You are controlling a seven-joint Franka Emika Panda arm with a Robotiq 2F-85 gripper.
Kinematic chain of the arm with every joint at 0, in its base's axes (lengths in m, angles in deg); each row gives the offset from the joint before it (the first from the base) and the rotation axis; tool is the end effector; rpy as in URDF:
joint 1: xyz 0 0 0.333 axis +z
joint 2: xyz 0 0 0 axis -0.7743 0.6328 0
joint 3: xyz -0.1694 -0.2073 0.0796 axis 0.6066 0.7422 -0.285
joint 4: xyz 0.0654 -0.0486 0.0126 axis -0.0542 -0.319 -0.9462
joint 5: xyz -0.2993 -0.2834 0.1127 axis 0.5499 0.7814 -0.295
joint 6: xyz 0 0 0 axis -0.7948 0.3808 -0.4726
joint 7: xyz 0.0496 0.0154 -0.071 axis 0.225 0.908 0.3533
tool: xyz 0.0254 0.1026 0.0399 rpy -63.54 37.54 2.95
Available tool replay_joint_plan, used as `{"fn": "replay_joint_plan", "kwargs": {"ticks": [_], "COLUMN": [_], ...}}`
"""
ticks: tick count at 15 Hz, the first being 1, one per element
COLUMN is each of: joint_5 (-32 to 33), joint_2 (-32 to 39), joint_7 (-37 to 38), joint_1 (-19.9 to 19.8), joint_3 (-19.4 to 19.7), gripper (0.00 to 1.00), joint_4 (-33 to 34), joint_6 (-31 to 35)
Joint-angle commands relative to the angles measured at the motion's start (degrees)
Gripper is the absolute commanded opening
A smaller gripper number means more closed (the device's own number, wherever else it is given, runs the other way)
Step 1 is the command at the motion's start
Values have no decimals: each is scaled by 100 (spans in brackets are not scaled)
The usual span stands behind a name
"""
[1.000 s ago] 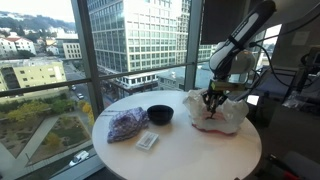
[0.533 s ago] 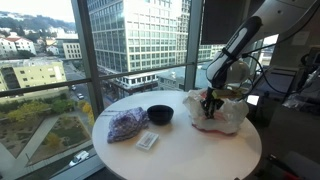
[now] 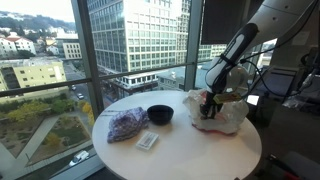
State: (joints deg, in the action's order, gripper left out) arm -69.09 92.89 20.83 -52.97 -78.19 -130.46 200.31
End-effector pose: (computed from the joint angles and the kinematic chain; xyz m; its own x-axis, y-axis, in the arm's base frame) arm 0.5214 -0.0465 0.1209 0.9907 -0.1238 0.0569 -0.1244 -0.9922 0.0076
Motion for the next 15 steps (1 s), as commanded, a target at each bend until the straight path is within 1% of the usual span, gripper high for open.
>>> {"fn": "replay_joint_plan", "kwargs": {"ticks": [1,3,4,5,7,8,10,13,15], "joint_5": [287,485,640,839,1086,1230,1302,835,625], "joint_2": [-294,-576,-720,-887,-1191,-1283,-1310,-1306,-1350], "joint_7": [83,324,499,755,1237,1391,1594,1159,1320], "joint_1": [118,253,346,465,612,653,670,659,766], "joint_3": [134,238,313,391,397,359,216,-148,-374], "gripper": [84,99,100,100,100,100,100,100,100], "joint_4": [-81,-191,-235,-287,-369,-378,-315,-410,-412], "joint_6": [-80,-201,-250,-298,-406,-446,-645,-522,-621]}}
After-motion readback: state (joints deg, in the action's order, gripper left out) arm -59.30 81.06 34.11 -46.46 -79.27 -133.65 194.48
